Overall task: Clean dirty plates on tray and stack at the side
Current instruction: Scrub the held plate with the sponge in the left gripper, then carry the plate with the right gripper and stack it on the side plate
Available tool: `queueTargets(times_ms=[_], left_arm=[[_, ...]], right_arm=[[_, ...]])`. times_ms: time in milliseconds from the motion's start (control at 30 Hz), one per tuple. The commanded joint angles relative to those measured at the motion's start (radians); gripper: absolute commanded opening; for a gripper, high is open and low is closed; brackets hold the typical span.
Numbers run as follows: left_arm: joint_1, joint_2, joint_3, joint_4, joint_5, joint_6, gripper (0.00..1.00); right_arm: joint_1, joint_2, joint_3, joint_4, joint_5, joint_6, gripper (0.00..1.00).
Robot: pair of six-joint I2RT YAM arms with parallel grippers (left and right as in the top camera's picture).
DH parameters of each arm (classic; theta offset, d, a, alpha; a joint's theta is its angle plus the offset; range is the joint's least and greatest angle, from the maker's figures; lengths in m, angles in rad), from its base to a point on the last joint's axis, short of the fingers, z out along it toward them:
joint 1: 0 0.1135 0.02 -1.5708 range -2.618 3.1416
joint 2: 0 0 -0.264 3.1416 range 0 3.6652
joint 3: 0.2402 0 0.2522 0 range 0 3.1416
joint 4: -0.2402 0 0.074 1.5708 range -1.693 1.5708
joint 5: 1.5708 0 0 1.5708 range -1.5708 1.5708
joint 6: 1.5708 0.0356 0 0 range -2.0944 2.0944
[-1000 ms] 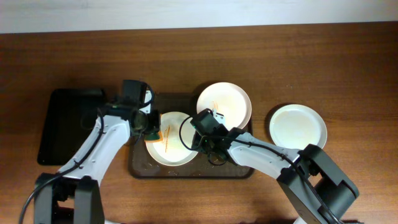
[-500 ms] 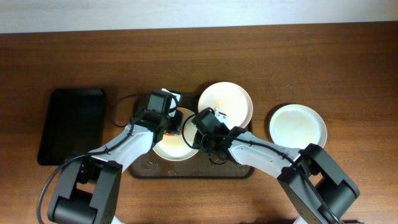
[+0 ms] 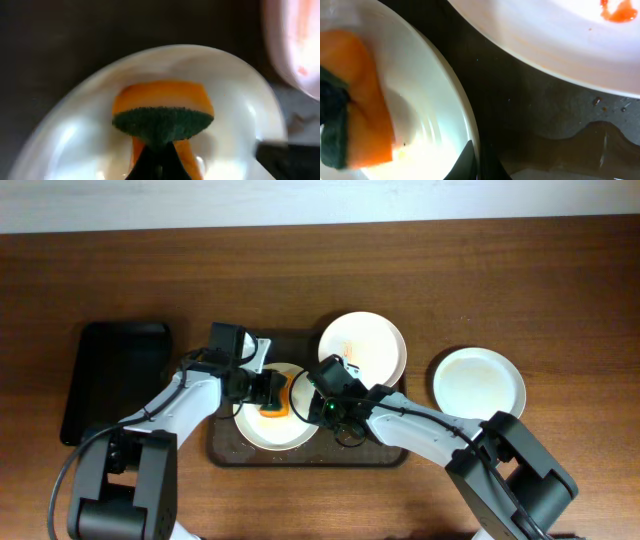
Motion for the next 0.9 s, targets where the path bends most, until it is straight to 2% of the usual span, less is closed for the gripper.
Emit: queueTargets(times_ms=[0, 67, 100, 167, 233, 267, 333, 400, 467, 567, 667, 800, 867], left_arm=[[0.005, 0.001, 0.005, -0.052, -0.252, -0.204, 0.0], [0.005, -0.034, 0.028, -0.126, -0.077, -0.185, 0.0], [0.006, -0.061, 0.05, -0.139, 0.079, -0.095, 0.0], [0.006, -0.089, 0.113, -0.167, 0.212, -0.001, 0.0], [0.024, -0.111, 0.253, -0.245, 0.206, -0.001, 0.0], [0.045, -0.112, 0.323, -0.27, 0.167, -0.002, 0.0], [0.091, -0.112, 0.394, -0.307, 0.04, -0.002, 0.0], [0.133, -0.112, 0.394, -0.346, -0.041, -0.002, 0.0], [0.146, -0.112, 0.394, -0.359, -0.057, -0.002, 0.0], [0.146, -0.11, 0.394, -0.359, -0.056, -0.002, 0.0], [0.146, -0.11, 0.394, -0.364, -0.056, -0.003, 0.0], [0.146, -0.11, 0.394, -0.368, -0.056, -0.003, 0.0], [0.146, -0.11, 0.394, -0.367, -0.056, -0.006, 0.0]], right_arm=[[0.002, 0.027, -0.004, -0.009, 0.006, 0.005, 0.04], [0.002, 0.027, -0.004, -0.01, 0.005, 0.005, 0.04], [0.002, 0.027, -0.004, -0.009, 0.005, 0.005, 0.04], [0.002, 0.027, -0.004, -0.009, 0.005, 0.005, 0.04], [0.002, 0.027, -0.004, -0.004, -0.023, -0.022, 0.04], [0.0, 0.027, -0.004, -0.005, -0.033, -0.027, 0.04], [0.0, 0.024, 0.015, -0.003, -0.104, -0.133, 0.04], [0.001, -0.029, 0.071, -0.118, -0.105, -0.225, 0.04], [0.001, -0.118, 0.116, -0.272, -0.03, -0.266, 0.04], [0.033, -0.302, 0.133, -0.461, 0.293, -0.335, 0.04], [0.174, -0.33, 0.133, -0.572, 0.739, -0.336, 0.04], [0.267, -0.33, 0.14, -0.586, 1.104, -0.338, 0.04], [0.306, -0.33, 0.159, -0.585, 1.239, -0.416, 0.04]])
